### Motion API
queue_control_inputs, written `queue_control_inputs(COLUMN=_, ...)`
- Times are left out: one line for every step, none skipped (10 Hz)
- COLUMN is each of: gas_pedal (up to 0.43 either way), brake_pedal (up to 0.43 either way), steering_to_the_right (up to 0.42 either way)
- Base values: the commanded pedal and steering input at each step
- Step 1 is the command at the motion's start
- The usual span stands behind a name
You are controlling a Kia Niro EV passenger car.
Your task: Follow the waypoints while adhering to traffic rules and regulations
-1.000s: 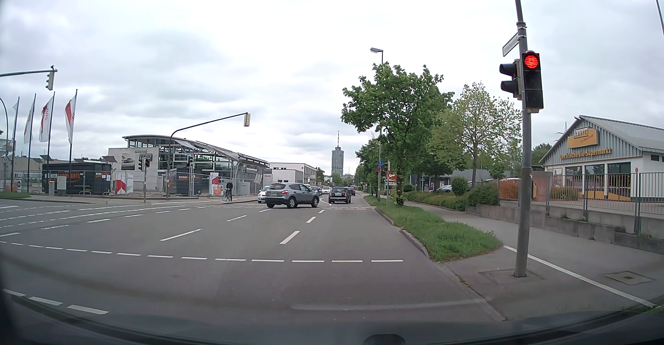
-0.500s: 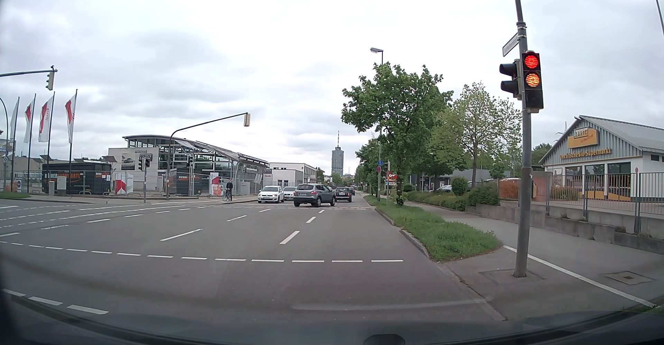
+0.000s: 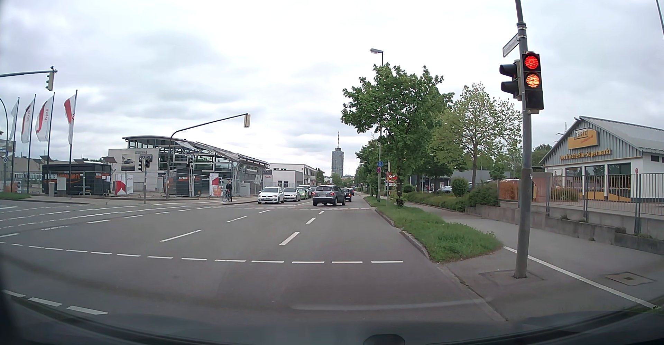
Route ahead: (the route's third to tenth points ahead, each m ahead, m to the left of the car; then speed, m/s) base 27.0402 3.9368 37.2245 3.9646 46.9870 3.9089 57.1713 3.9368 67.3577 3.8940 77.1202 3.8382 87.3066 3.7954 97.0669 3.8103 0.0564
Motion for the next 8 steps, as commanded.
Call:
queue_control_inputs(gas_pedal=0.209, brake_pedal=0.000, steering_to_the_right=0.002)
queue_control_inputs(gas_pedal=0.260, brake_pedal=0.000, steering_to_the_right=0.002)
queue_control_inputs(gas_pedal=0.319, brake_pedal=0.000, steering_to_the_right=0.002)
queue_control_inputs(gas_pedal=0.358, brake_pedal=0.000, steering_to_the_right=0.002)
queue_control_inputs(gas_pedal=0.370, brake_pedal=0.000, steering_to_the_right=0.002)
queue_control_inputs(gas_pedal=0.390, brake_pedal=0.000, steering_to_the_right=0.002)
queue_control_inputs(gas_pedal=0.409, brake_pedal=0.000, steering_to_the_right=0.002)
queue_control_inputs(gas_pedal=0.429, brake_pedal=0.000, steering_to_the_right=0.002)
